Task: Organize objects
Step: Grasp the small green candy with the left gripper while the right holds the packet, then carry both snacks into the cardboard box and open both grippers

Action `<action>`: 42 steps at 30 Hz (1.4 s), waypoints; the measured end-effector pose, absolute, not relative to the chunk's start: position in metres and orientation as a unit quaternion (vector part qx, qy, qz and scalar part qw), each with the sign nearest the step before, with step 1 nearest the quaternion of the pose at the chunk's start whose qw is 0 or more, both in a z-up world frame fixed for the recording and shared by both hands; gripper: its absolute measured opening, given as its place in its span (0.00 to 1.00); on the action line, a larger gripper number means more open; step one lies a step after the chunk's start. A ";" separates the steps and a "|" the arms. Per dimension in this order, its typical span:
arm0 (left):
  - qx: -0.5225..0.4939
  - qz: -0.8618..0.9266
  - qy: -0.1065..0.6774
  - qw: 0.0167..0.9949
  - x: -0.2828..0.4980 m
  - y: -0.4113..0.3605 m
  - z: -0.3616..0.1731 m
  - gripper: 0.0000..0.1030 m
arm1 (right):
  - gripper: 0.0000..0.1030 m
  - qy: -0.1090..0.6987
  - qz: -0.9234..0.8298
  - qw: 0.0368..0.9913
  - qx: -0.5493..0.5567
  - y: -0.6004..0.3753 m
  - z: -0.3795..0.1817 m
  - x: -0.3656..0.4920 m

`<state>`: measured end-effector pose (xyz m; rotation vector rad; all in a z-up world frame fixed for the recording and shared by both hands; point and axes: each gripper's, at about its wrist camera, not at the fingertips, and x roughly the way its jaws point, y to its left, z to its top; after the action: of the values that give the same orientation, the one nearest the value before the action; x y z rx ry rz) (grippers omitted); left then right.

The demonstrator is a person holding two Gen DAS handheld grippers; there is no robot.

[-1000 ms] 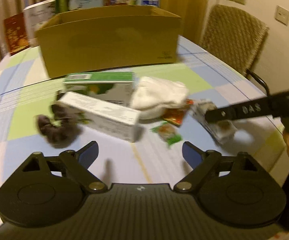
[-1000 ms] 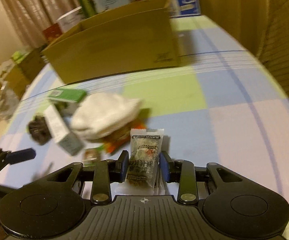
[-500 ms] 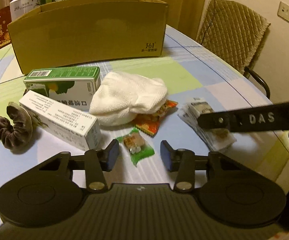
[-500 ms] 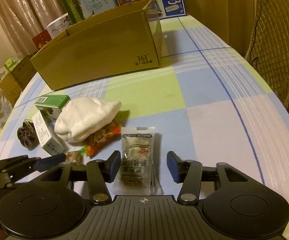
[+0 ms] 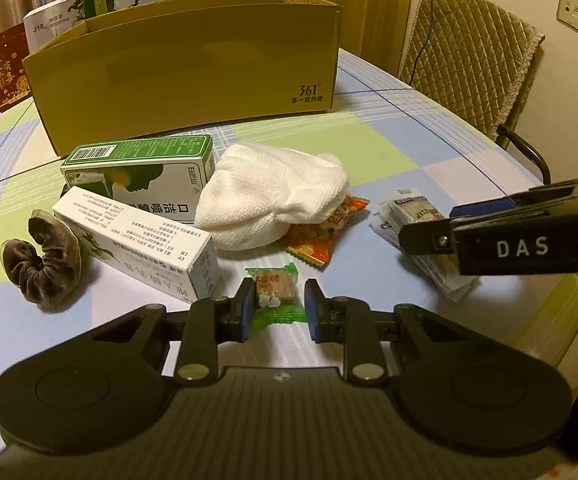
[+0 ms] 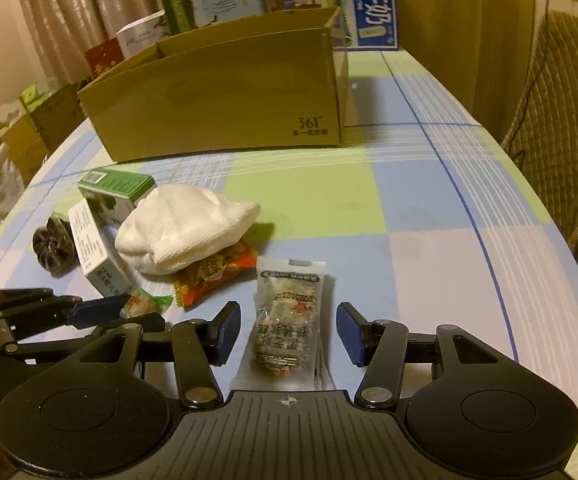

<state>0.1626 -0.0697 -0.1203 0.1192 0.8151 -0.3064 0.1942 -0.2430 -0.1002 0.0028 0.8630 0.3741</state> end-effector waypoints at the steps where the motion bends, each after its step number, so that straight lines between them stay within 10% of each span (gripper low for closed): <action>1: 0.057 -0.148 0.395 0.905 0.163 -0.070 -0.120 0.21 | 0.49 0.415 0.180 0.892 -0.004 -0.242 -0.101 0.194; 42: 0.064 -0.135 0.328 0.933 0.168 -0.031 -0.022 0.17 | 0.33 0.327 0.208 0.922 -0.019 -0.208 -0.018 0.205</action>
<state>0.1679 -0.0306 -0.0221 0.1300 0.6713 -0.2762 0.2049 -0.2076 -0.0176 -0.0391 0.6706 0.4274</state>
